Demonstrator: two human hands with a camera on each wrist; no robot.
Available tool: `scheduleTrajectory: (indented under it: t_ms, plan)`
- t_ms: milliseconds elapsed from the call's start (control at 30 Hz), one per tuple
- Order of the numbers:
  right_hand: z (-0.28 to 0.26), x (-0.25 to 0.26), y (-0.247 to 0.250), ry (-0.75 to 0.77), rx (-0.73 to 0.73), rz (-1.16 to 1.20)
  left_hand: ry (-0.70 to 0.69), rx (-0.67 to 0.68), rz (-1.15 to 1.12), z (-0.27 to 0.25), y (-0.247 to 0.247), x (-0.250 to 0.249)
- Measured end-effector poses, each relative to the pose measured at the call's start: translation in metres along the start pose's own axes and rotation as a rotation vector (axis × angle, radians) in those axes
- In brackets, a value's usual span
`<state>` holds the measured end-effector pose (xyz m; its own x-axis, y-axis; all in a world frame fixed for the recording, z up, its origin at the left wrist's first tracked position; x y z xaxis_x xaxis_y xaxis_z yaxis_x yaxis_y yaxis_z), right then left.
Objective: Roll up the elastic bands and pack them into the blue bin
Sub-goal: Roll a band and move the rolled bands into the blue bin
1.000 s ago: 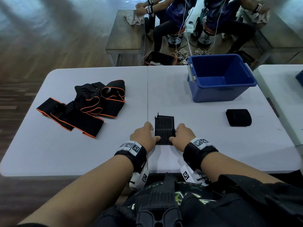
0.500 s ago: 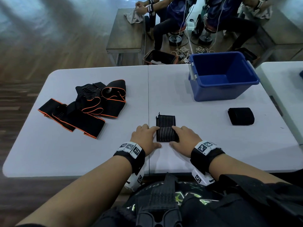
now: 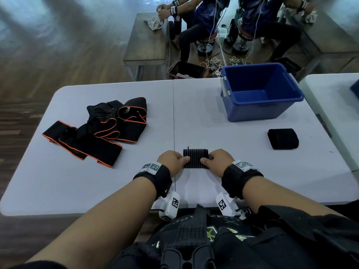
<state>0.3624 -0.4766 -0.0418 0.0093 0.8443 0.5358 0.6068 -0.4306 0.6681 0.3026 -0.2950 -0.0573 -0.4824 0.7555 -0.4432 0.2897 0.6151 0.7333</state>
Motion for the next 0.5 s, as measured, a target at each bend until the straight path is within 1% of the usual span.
scheduleTrajectory:
  t_ms: [133,267,333,400,467,500]
  plan:
    - [0.002,0.0,0.006,-0.063,-0.022,0.005,0.06,0.043,0.079,0.0,-0.001,-0.007]
    - [0.002,0.0,0.007,-0.073,-0.018,0.03,0.101,0.025,0.106,-0.002,0.003,-0.01]
    - [0.001,-0.001,0.004,-0.086,-0.015,0.099,0.089,-0.029,0.089,-0.002,0.009,-0.011]
    - [-0.001,-0.002,0.0,-0.093,-0.043,0.237,0.058,-0.082,0.044,-0.003,0.012,-0.014]
    - [-0.004,-0.007,-0.002,-0.121,-0.074,0.379,0.033,-0.097,0.031,-0.003,0.013,-0.02]
    - [-0.004,-0.009,-0.001,-0.13,-0.076,0.4,0.025,-0.099,0.041,-0.003,0.013,-0.024]
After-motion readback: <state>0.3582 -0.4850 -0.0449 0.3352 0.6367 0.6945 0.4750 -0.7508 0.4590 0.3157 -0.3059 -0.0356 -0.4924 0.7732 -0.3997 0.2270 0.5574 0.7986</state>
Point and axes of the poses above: each hand's wrist, its own z-axis towards the middle knuckle, its own y-axis out of the back of the hand, x = y × z, the point moved 7 cm from there along z, towards the middle knuckle, and after that the axes turned 5 degrees about z, right-handed, at the moved point
